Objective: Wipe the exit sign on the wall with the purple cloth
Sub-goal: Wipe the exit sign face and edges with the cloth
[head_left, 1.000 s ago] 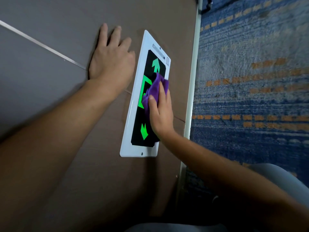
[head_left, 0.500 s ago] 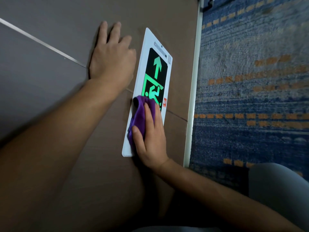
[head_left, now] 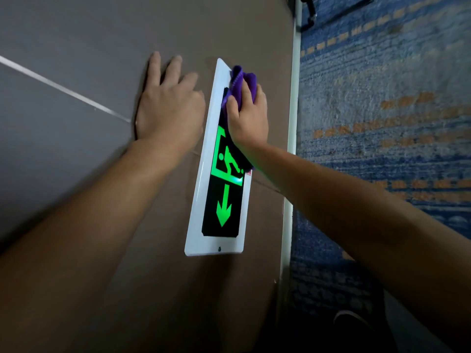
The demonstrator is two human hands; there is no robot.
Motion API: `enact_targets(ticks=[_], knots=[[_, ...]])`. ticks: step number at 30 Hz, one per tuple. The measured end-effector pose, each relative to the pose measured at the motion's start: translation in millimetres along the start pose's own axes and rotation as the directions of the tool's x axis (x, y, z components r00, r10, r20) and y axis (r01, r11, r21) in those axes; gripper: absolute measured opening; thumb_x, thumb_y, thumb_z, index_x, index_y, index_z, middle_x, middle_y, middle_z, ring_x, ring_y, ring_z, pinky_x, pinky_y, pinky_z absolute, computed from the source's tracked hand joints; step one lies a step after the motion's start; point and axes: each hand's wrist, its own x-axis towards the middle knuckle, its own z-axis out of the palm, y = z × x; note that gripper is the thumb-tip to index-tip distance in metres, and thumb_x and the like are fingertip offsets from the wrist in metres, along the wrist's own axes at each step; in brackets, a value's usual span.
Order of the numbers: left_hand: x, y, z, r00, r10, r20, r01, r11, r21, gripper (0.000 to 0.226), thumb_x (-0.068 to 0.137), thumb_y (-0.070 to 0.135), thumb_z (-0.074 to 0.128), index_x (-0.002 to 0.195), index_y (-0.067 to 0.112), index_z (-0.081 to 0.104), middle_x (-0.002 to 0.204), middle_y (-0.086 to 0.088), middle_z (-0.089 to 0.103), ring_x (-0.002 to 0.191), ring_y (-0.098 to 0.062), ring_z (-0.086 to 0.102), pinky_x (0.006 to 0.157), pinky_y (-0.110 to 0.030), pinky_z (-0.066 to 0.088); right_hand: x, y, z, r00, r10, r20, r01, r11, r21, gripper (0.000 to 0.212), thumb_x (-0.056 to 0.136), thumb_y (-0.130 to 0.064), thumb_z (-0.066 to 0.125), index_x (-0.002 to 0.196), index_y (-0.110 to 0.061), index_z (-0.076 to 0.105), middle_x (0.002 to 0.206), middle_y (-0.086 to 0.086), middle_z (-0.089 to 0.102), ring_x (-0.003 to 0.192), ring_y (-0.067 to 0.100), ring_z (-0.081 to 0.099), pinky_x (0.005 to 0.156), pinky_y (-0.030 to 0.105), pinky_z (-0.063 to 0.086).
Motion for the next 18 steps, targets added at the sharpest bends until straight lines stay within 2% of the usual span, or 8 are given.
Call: enact_targets(ticks=[5,9,10,14,18], knots=[[-2,1,-2,0.999,0.018,0.038,-0.018,1.000,-0.001,0.040,0.098,0.019,0.044,0.129,0.011,0.068,0.152,-0.010,0.050,0.153,-0.034,0.023,0.126,-0.057,0.007,4,18,0,0.998,0.058,-0.006,-0.058,0.998,-0.035,0.058,0.101,-0.047,0.033,0.156,-0.028,0.040,0.151,0.003,0.048,0.135,0.022,0.048,0.110,0.048,0.047],[-1,3,-1,0.998,0.022,0.051,-0.023,1.000,0.013,0.040,0.098,0.019,0.043,0.130,0.012,0.067,0.152,-0.008,0.049,0.153,-0.034,0.022,0.126,-0.057,0.006,-53,39,-7,0.998,-0.049,0.027,0.050,0.998,-0.030,0.055,0.104,-0.052,0.035,0.155,-0.031,0.037,0.148,-0.003,0.048,0.125,0.007,0.049,0.099,0.033,0.053],[-1,4,-1,0.998,0.020,0.054,-0.021,1.000,0.014,0.040,0.098,0.019,0.043,0.129,0.012,0.067,0.152,-0.008,0.049,0.153,-0.034,0.022,0.126,-0.057,0.006,-75,45,-9,0.996,-0.077,0.049,0.078,0.997,-0.028,0.056,0.105,-0.052,0.036,0.156,-0.031,0.035,0.150,-0.004,0.045,0.129,0.006,0.047,0.100,0.032,0.053],[-2,9,0,0.997,0.027,0.077,-0.027,1.000,-0.002,0.040,0.096,0.016,0.045,0.129,0.009,0.066,0.151,-0.009,0.050,0.153,-0.035,0.023,0.126,-0.056,0.007,-157,55,-10,0.990,-0.080,0.119,0.077,0.997,0.027,0.057,0.106,-0.044,0.042,0.160,-0.037,0.026,0.165,-0.005,0.030,0.153,0.025,0.034,0.113,0.054,0.046],[-3,9,-2,0.996,0.027,0.089,-0.025,0.999,-0.023,0.041,0.095,0.017,0.046,0.128,0.006,0.066,0.149,-0.009,0.052,0.152,-0.035,0.024,0.126,-0.055,0.007,-205,41,-9,0.976,-0.161,0.144,0.147,0.983,0.106,0.061,0.106,-0.037,0.044,0.163,-0.031,0.024,0.171,-0.008,0.016,0.160,0.022,0.019,0.121,0.054,0.036]])
